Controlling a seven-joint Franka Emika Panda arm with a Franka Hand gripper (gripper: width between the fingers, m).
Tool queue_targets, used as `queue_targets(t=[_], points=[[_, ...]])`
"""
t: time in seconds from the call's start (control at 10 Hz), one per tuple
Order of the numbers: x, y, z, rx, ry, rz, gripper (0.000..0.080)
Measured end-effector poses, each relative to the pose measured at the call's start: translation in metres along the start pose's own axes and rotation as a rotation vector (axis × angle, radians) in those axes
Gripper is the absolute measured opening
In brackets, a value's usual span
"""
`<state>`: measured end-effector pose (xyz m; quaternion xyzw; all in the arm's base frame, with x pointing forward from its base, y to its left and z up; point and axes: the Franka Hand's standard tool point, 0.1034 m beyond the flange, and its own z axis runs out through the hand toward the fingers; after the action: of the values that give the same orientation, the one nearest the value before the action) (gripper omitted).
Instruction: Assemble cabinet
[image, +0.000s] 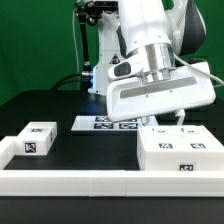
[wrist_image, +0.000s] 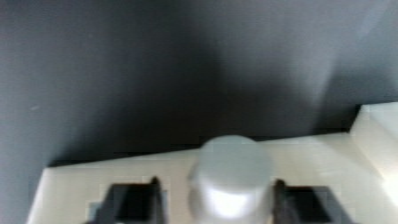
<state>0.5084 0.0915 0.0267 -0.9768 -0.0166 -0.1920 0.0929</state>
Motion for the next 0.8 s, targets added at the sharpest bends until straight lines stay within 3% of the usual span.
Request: queue_targets(t=[0.8], points=[[-0.0002, 0.0001, -0.0009, 0.0, -0.006, 0.0, 0.0207]])
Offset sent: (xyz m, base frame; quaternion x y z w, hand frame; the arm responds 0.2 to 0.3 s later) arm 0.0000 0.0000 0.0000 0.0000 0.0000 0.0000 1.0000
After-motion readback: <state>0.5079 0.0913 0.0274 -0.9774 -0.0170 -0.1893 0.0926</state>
